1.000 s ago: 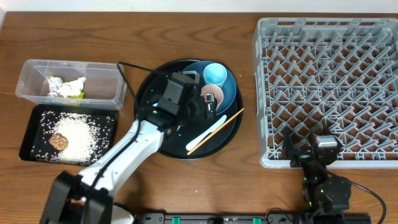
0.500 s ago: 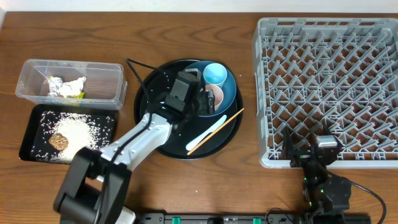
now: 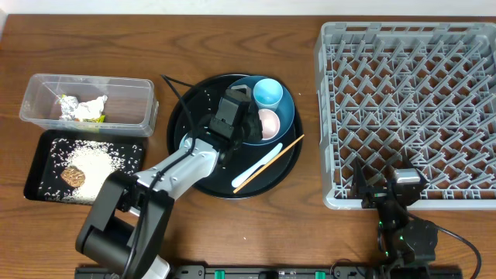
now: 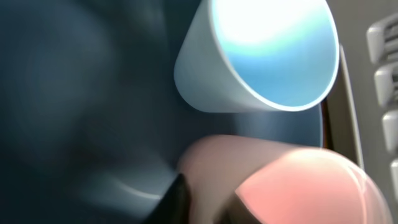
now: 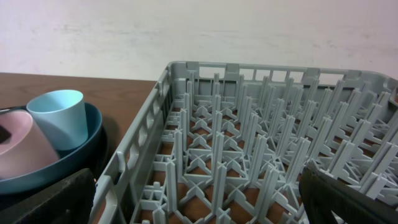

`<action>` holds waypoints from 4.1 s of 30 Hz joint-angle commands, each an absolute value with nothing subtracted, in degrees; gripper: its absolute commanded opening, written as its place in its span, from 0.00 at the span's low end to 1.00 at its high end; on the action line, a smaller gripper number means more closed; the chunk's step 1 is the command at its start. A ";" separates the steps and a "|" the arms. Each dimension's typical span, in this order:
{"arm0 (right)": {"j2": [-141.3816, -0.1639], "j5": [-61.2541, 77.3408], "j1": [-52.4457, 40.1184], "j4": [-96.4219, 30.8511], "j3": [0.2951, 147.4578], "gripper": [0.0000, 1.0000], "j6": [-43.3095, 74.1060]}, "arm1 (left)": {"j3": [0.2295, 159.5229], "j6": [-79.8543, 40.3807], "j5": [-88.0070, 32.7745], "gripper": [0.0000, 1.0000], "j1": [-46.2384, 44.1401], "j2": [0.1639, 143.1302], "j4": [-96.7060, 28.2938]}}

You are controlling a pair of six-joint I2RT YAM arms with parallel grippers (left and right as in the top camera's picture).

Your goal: Sort waste into correct bins and load items into the dishwasher rack

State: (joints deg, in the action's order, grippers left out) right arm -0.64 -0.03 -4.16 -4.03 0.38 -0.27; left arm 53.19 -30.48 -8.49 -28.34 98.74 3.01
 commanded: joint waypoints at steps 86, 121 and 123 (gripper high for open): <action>-22.02 69.14 -4.51 18.87 20.40 0.99 39.24 | 54.17 -20.14 -66.89 0.06 -9.82 63.68 -17.10; -65.17 82.35 -4.58 68.69 24.75 0.99 45.19 | 54.17 -31.86 -90.02 0.07 -9.82 78.54 10.39; -66.17 81.82 -4.60 69.52 25.30 0.98 45.82 | 54.17 -31.86 -90.02 0.07 -9.82 78.54 10.37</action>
State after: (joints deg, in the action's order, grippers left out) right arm -65.06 82.65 -4.14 68.69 23.49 46.65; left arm 53.32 -31.53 -88.42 -10.17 78.98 10.17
